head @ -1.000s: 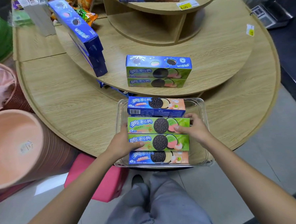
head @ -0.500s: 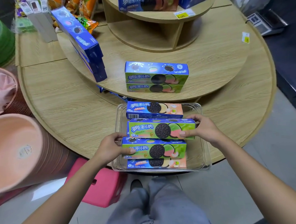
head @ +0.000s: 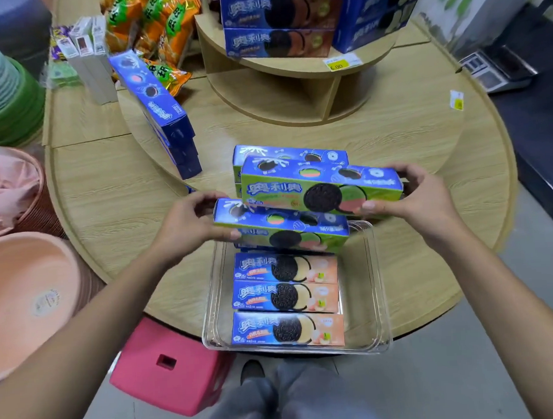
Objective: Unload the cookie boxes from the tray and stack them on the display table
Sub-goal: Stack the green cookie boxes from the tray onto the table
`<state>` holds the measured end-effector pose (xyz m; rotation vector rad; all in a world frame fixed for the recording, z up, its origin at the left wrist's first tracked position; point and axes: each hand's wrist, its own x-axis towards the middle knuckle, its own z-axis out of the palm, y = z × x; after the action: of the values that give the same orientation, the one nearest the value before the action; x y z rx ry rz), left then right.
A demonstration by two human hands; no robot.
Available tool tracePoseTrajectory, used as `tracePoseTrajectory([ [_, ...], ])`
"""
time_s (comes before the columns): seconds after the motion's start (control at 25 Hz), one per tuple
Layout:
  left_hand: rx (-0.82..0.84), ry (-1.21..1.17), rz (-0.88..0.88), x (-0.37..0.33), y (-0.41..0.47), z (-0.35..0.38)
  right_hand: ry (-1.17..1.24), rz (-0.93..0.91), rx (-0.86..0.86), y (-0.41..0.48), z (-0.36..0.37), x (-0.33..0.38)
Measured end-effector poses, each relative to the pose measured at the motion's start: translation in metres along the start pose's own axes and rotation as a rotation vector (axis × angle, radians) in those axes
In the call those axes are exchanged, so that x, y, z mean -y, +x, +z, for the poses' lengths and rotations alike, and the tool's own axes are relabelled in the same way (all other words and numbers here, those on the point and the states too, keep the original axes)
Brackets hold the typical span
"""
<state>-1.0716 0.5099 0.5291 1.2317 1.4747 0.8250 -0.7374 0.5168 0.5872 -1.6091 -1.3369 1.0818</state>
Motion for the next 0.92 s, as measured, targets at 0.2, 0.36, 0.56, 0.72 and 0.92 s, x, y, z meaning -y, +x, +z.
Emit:
tracePoseTrajectory([
  [0.2,-0.036,-0.06,0.119,-0.046,0.053,-0.002,0.025,-0.14,-0.016,0.05,0.0,0.035],
  [0.36,-0.058,-0.103,0.173,-0.061,0.078,0.005,0.008,-0.171,0.02,0.088,0.002,0.04],
  [0.56,-0.116,-0.154,0.145,-0.06,0.093,0.005,-0.012,-0.226,0.028,0.108,0.007,0.036],
  [0.72,-0.094,-0.153,0.146,-0.068,0.1,0.011,-0.01,-0.256,0.042,0.117,0.01,0.039],
  [0.92,-0.093,-0.17,0.142,-0.062,0.106,0.012,-0.005,-0.259,0.068,0.126,0.014,0.033],
])
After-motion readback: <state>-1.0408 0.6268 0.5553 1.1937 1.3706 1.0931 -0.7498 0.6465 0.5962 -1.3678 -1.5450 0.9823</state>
